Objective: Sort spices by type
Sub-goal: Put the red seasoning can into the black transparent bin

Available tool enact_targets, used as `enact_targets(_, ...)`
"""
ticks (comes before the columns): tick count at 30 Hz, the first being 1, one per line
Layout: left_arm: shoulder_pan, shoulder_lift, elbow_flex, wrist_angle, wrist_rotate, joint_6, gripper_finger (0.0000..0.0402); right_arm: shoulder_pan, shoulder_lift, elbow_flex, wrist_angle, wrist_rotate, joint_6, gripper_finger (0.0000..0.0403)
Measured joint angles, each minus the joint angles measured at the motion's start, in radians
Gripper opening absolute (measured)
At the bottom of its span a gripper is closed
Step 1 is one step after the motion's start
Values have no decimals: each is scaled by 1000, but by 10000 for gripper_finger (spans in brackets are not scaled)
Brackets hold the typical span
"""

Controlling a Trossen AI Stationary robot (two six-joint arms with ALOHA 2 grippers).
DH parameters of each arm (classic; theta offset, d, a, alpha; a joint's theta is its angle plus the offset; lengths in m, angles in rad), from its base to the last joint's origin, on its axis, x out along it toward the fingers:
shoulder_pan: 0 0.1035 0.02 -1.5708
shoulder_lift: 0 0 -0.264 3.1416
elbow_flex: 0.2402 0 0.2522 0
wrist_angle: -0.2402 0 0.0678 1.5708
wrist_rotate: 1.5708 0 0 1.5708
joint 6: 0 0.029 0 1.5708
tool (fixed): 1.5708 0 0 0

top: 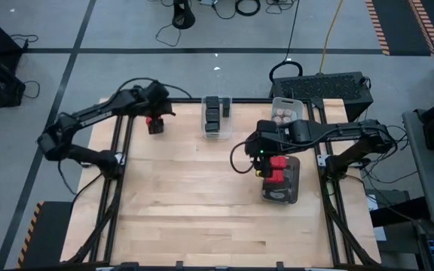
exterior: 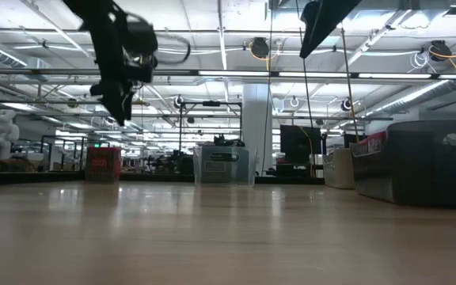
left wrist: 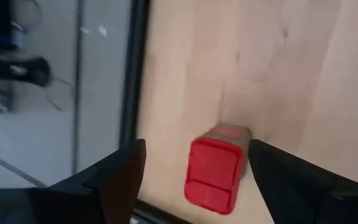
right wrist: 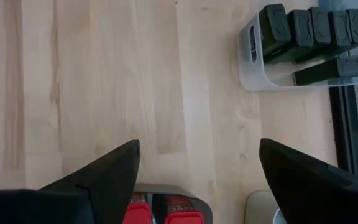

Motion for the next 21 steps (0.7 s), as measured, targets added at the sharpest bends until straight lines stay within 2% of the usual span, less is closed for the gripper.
enact_targets(4, 69, 79, 0, -36, 95, 13, 290, 2, 0, 0, -2, 2, -36, 312)
enact_targets(8, 129, 131, 0, -65, 99, 53, 290, 2, 0, 0, -24, 2, -42, 312)
enact_targets(15, 209, 149, 0, -51, 156, 85, 275, 1, 0, 0, -48, 3, -63, 312)
enact_targets(21, 252, 155, 0, -49, 260, 92, 255, -18, 0, 0, -41, 3, -76, 312)
